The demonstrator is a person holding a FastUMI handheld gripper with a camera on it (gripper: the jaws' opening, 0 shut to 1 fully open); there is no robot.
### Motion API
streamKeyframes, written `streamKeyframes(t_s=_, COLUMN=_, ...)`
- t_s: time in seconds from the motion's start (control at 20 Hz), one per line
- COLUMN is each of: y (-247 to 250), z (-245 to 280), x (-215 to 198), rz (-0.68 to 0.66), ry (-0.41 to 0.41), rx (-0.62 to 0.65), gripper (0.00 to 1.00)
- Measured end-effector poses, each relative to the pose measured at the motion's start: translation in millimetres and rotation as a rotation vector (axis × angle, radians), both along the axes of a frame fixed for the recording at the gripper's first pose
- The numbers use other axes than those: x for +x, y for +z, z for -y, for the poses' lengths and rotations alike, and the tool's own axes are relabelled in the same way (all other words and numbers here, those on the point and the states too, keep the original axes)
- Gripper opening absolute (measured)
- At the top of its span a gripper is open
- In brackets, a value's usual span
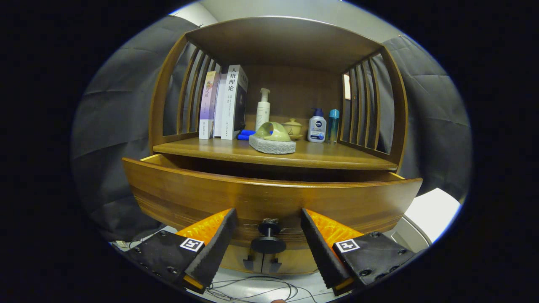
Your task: Pull open the drawer, take out the items inside it, and place them on the countertop above the cabinet.
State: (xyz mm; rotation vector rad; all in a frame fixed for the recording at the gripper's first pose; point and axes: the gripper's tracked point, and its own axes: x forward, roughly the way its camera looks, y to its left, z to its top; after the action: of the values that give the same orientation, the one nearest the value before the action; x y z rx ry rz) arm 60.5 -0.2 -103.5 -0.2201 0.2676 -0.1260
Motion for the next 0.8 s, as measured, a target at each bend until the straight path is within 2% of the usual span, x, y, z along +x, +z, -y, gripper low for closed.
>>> streamKeyframes(t_s=0.8, y=-3, z=8, x=63, rz=0.020, ry=-0.019, rx=-0.023, gripper=0.98)
